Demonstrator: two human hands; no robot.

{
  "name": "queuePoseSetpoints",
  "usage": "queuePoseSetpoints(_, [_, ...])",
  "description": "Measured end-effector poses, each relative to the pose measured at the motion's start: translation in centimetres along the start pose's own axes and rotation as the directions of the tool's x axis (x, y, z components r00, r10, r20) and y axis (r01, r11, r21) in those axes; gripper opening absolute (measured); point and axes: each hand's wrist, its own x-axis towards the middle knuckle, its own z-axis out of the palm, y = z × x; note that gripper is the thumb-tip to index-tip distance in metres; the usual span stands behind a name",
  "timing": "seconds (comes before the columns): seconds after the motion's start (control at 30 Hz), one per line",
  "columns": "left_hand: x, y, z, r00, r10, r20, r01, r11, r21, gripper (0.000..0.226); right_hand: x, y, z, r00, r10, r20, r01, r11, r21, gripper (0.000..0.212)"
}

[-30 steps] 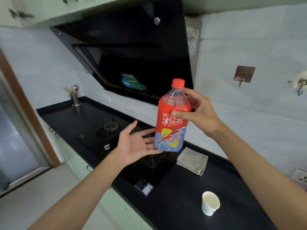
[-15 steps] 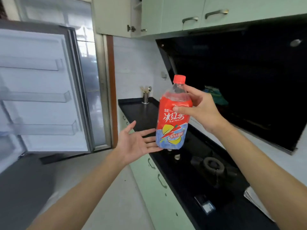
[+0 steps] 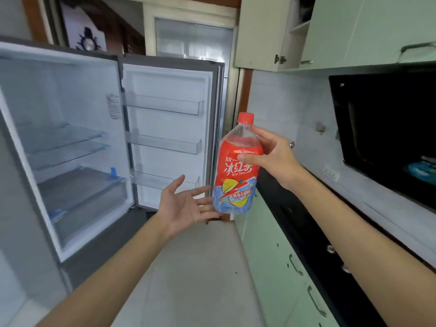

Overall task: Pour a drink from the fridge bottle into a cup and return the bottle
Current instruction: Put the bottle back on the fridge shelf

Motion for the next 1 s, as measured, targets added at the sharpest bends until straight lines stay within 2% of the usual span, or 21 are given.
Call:
queuePoseSetpoints(0.2, [-2.3, 4.6, -6.1, 0.988, 0.115, -0.108, -0.120, 0.992, -0.044, 0.084, 5.2, 1.2, 7.1, 0.989, -0.041, 0.142, 0.034, 0.998, 0.048, 0.078])
queuePoseSetpoints(0.47, [-3.3, 9.0, -10.3, 0.947, 0.220, -0.233, -0.234, 0.971, -0.037, 0.079, 12.3, 4.2, 13.9, 0.958, -0.112, 0.264, 0.075, 0.986, 0.147, 0.072])
queuePoseSetpoints(0.8, [1.1, 13.7, -13.5, 0.870, 0.362, -0.336, -0.387, 0.922, -0.010, 0.082, 22.8, 7.4, 17.4, 0.871, -0.238, 0.431, 0.141, 0.959, 0.246, 0.065])
queuePoseSetpoints(1.0, [4.6, 16.2, -14.0, 0.819, 0.428, -0.382, -0.449, 0.893, 0.036, 0.080, 28.5, 9.2, 18.2, 0.826, -0.289, 0.484, 0.139, 0.937, 0.322, 0.065])
